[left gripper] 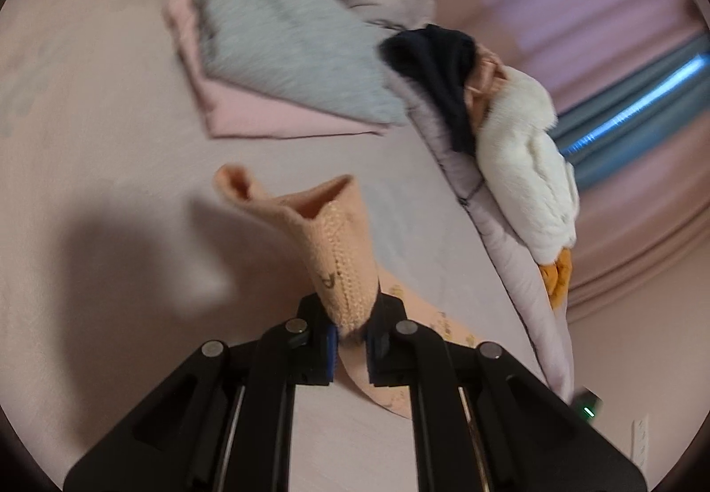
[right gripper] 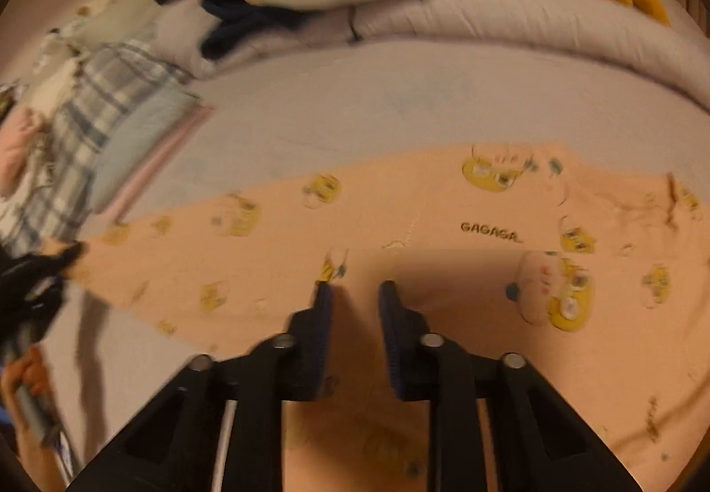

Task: Fold small clothes
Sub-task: 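Grasp the other sleeve cuff with the left tool and lift it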

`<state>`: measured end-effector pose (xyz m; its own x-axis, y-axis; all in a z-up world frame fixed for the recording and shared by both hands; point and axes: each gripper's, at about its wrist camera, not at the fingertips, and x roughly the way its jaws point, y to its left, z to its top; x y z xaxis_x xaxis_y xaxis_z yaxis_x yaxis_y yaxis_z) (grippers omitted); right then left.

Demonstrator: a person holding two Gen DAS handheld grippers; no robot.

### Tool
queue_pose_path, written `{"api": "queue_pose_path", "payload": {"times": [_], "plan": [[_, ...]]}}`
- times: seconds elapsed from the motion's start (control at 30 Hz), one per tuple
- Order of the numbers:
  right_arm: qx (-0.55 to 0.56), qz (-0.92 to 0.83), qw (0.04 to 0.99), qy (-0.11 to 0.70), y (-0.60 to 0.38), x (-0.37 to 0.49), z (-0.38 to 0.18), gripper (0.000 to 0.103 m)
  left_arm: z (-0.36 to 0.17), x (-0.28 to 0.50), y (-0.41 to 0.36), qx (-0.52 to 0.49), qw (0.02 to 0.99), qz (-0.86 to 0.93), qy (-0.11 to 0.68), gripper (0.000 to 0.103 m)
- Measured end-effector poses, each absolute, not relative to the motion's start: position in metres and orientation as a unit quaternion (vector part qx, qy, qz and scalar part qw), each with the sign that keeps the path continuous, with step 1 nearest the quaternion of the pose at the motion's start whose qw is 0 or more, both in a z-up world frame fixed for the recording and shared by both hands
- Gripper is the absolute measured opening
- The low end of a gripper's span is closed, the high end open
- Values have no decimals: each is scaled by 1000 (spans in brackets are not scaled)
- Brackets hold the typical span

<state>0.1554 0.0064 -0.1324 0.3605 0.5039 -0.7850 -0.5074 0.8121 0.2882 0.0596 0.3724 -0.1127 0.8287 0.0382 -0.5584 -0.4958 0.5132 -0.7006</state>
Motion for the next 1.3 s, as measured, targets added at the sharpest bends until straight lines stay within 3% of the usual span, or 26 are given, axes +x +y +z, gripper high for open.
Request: {"api": "queue_pose_path", "payload": {"times": [0.17, 0.6, 0.8, 0.9, 1.03, 1.13, 1.2, 1.3], "plan": [[-6, 320, 815, 483, 3, 149, -129, 19, -86, 71, 350, -435, 857, 126, 245, 5], [148, 341, 791, 486, -109, 124, -111, 19, -30, 134, 231, -339, 901, 18, 270, 4], [226, 336, 785, 470, -151, 135, -107, 22, -31, 182, 138, -268, 908, -43, 319, 4], [269, 322, 779, 467, -173, 142, -110, 31, -40, 208, 82, -227, 906, -82, 347, 5], [328, 299, 766, 465, -211, 153, -124, 35, -69, 241, 11, -141, 895, -119, 406, 7], [356, 281, 759, 468, -229, 159, -133, 41, -104, 257, -27, -90, 875, -133, 457, 27], [364, 276, 756, 469, -234, 160, -137, 41, -122, 259, -36, -79, 857, -154, 485, 55], [363, 276, 752, 476, -235, 162, -141, 42, -129, 250, -39, -53, 858, -159, 486, 62]]}}
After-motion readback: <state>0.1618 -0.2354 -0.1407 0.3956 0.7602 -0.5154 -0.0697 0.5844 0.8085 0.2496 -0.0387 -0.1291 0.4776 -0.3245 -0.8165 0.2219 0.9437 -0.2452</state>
